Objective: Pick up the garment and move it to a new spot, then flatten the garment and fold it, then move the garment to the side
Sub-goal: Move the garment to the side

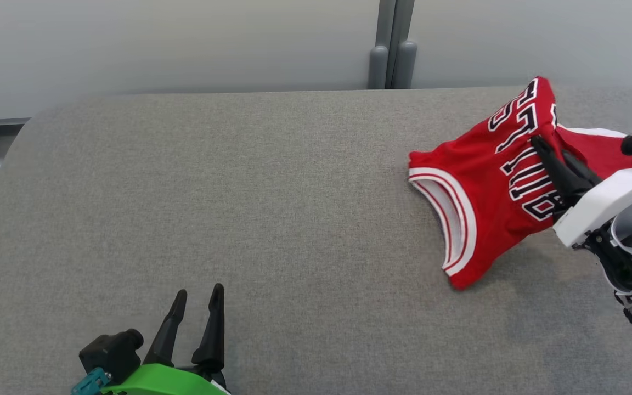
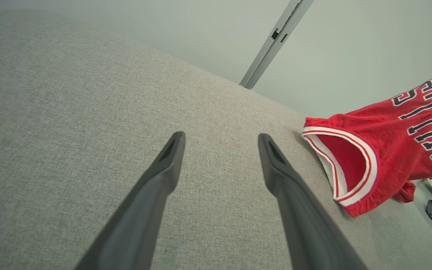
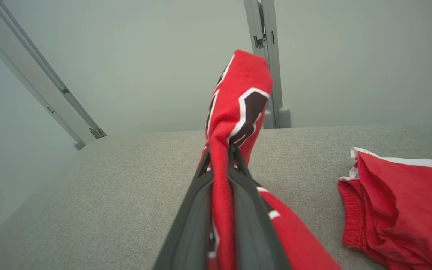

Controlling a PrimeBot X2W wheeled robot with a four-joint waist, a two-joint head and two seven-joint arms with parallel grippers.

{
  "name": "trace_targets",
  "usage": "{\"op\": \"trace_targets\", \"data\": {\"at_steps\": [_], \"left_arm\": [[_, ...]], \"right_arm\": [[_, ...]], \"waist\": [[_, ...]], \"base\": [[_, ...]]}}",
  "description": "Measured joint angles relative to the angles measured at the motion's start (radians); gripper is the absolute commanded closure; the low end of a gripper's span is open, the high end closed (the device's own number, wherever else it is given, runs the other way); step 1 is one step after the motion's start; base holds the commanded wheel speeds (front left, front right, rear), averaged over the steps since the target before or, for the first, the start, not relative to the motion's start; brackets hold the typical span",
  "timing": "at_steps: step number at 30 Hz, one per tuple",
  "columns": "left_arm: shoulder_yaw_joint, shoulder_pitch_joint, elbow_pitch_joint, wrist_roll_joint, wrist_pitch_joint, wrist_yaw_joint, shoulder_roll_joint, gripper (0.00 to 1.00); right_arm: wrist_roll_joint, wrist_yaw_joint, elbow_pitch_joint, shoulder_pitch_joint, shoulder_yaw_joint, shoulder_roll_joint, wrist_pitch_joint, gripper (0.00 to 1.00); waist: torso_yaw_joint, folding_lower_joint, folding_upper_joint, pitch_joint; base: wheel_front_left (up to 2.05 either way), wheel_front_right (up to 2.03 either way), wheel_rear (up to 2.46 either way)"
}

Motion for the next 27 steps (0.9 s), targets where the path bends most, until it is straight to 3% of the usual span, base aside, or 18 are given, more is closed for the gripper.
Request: {"op": "trace_targets", "data": {"at_steps": [12,27], "left_arm": [[-0.010,0.000,0.000,0.000,0.000,0.000,-0.015,0.00],[-0.006,-0.001,-0.011,0.002,-0.001,0.001,-0.011,0.00]], "right_arm": [[-0.026,-0.004,-0.018,-0.105,-0.014,-0.058,0.092,1.00],[-0.012,-0.056,0.026,-0.157,-0.061,-0.101,0.167,1.00]], "waist": [[0.002,0.0000,0.0000,0.005],[0.000,0.0000,0.0000,0.052]], "base": [[0.00,0.00,0.00],[0.00,0.00,0.00]]}}
